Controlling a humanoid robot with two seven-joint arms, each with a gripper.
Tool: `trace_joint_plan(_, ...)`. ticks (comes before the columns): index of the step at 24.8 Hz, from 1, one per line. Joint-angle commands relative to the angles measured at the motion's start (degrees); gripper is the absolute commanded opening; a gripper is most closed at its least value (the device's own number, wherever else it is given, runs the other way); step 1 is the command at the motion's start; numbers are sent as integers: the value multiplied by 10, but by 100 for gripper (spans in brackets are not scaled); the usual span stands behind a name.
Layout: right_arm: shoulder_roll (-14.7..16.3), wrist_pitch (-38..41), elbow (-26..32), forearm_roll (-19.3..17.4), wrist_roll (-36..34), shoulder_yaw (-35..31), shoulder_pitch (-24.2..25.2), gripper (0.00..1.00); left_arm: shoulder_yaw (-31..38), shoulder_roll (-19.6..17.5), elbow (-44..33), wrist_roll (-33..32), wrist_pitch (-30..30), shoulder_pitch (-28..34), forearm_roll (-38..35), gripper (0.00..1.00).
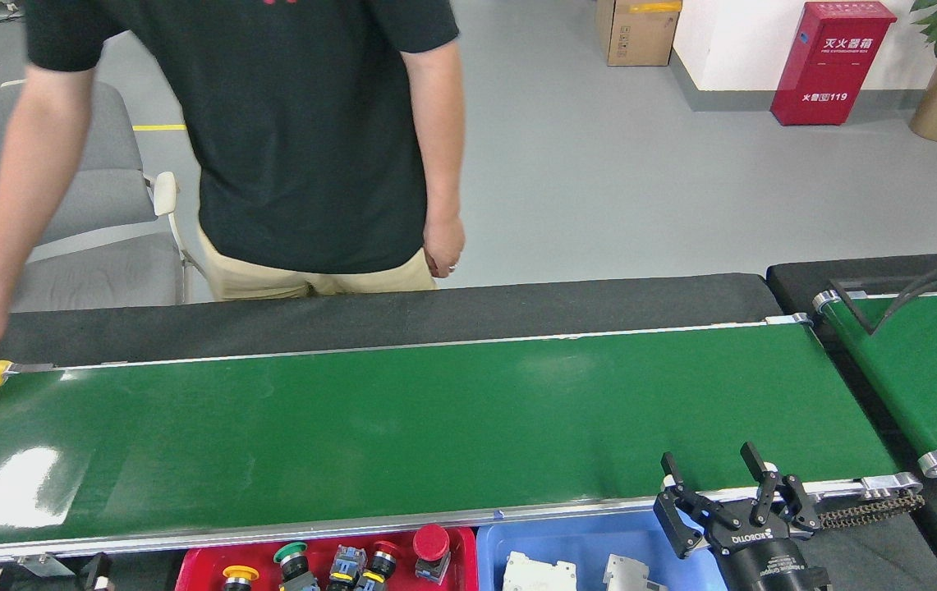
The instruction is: Pick switch part from conveyor to tray
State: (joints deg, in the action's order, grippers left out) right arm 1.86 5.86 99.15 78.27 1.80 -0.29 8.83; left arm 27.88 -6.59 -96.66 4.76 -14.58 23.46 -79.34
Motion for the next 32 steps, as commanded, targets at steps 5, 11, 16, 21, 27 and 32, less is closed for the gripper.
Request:
trace_joint_plan(5, -12, -1, 8, -1, 0, -2, -1, 99, 4, -8, -1, 5, 1, -18, -1, 100)
trace_joint_plan(11, -17, -1, 10, -2, 0, -37, 13, 99, -56, -25, 43, 4, 2, -112, -3, 100)
trace_joint_plan(16, -28, 1, 23, -2, -4, -48, 52, 99, -78, -46, 67, 4, 2, -125, -3, 100)
trace_joint_plan(21, -28, 1, 23, -2, -4, -49, 59, 99, -72, -57, 60, 7, 0, -91, 0, 100)
trace_joint_plan(27, -27, 2, 23, -2, -4, -50, 61, 99, -18, -62, 63, 9, 2, -63, -1, 100)
trace_joint_plan(32, -29, 5, 23, -1, -3, -49, 61, 99, 14, -62, 67, 9, 2, -59, -1, 100)
